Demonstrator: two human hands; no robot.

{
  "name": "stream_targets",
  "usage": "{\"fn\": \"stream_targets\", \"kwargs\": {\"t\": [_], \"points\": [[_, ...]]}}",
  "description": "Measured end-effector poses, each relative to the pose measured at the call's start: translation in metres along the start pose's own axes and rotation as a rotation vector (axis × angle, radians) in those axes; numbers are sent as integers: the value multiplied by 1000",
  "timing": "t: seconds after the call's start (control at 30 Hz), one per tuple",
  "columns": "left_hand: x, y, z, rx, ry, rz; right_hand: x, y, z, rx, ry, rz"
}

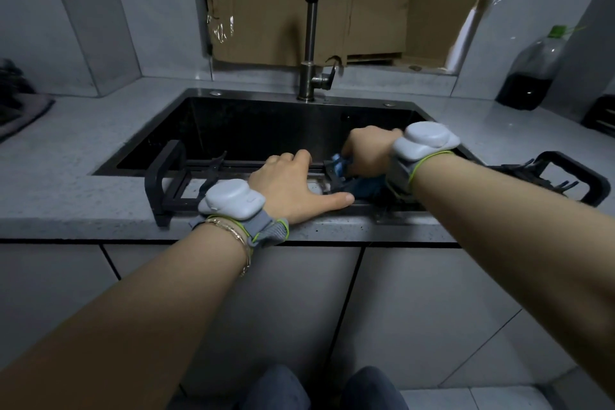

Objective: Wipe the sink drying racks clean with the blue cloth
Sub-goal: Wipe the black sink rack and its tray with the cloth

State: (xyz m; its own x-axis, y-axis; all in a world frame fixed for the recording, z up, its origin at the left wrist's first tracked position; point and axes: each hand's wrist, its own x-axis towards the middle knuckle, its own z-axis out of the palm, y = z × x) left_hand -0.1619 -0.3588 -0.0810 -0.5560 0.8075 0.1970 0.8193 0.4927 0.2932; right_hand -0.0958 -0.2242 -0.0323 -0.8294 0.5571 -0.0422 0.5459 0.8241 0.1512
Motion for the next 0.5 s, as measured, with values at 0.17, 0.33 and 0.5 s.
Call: {"fn": "stream_targets", "kwargs": {"t": [0.17,0.33,0.5], "points": [[0,3,3,-2,21,-11,-1,2,1,-15,7,62],[0,3,2,-1,31,-6,6,-3,11,109,59,27],[-2,2,2,0,9,0,4,23,11,285,38,109]]}}
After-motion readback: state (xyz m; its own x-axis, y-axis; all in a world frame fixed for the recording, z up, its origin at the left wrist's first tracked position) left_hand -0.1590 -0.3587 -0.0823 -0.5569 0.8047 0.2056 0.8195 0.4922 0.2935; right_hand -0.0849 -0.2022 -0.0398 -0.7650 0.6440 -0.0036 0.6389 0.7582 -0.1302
